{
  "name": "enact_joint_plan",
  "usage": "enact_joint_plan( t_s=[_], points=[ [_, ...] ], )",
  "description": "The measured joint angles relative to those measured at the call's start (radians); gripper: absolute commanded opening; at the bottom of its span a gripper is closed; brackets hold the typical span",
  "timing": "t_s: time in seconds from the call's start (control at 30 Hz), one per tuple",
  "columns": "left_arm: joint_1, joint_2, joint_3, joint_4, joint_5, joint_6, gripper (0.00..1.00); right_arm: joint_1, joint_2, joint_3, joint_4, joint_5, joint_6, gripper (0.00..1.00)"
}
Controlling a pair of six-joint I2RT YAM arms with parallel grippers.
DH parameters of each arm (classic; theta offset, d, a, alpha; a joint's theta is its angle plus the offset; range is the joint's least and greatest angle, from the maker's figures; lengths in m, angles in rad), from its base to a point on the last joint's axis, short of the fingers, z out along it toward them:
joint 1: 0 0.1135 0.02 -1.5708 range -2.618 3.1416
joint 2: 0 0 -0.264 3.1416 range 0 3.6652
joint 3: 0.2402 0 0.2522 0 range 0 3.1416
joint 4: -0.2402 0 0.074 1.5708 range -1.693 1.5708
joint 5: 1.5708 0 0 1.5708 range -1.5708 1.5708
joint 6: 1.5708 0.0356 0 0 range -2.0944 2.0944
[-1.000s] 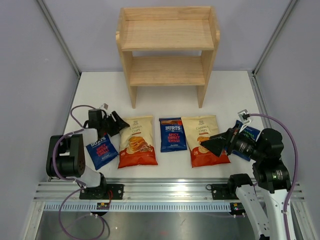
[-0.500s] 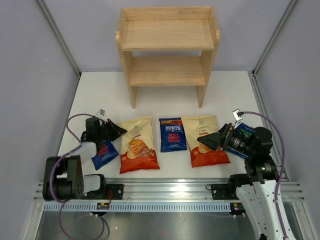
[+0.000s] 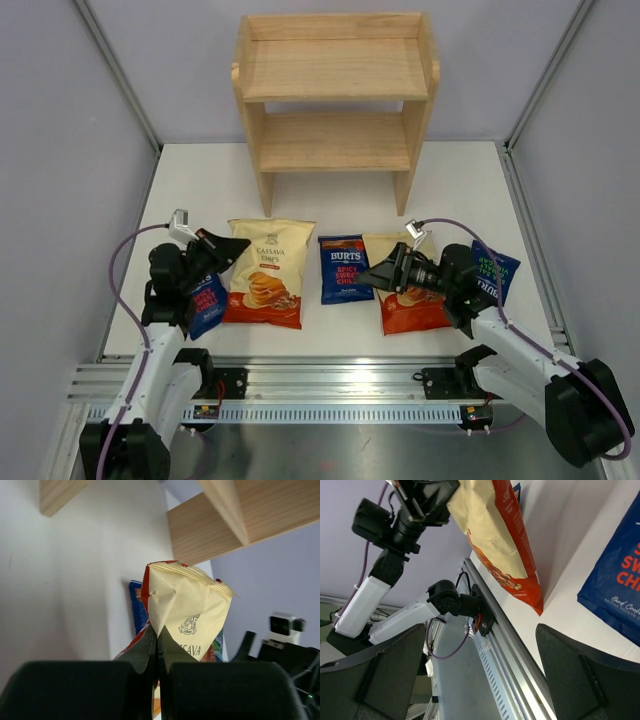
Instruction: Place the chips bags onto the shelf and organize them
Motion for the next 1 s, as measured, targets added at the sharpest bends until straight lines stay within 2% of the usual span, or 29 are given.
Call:
enact_joint_plan(
  t_s=[0.13, 0.37, 0.63, 0.83, 0.9, 1.0],
  points=[
    [-0.026, -0.058, 0.053, -0.029, 0.002, -0.034, 0.0, 0.091, 0.111, -0.006, 0.147, 0.066, -0.005, 1.0],
    [-0.134, -0.106, 0.132, -0.076, -0.006, -0.095, 0.0, 0.299, 0.265, 0.066, 0.286, 0.194, -0.114, 1.0],
    [-0.303, -0.124, 0.237, -0.072, -0.062, -0.179, 0.0, 0.327, 0.368, 0.101, 0.381, 0.272, -0.202, 1.0],
    [-0.412, -0.124, 0.28, -0.046, -0.122, -0.235, 0.0, 0.338, 0.369, 0.114, 0.467, 0.24, -0.229, 0.99],
    [-0.442, -0.127, 0.28, -0.037, -0.156, -0.253, 0.0, 0.356, 0.37, 0.126, 0.494, 0.224, -0.23, 0.97],
    [-0.475, -0.132, 0.28, -0.031, -0.201, -0.28, 0.0, 0.399, 0.372, 0.151, 0.537, 0.205, -0.235, 0.82]
  ],
)
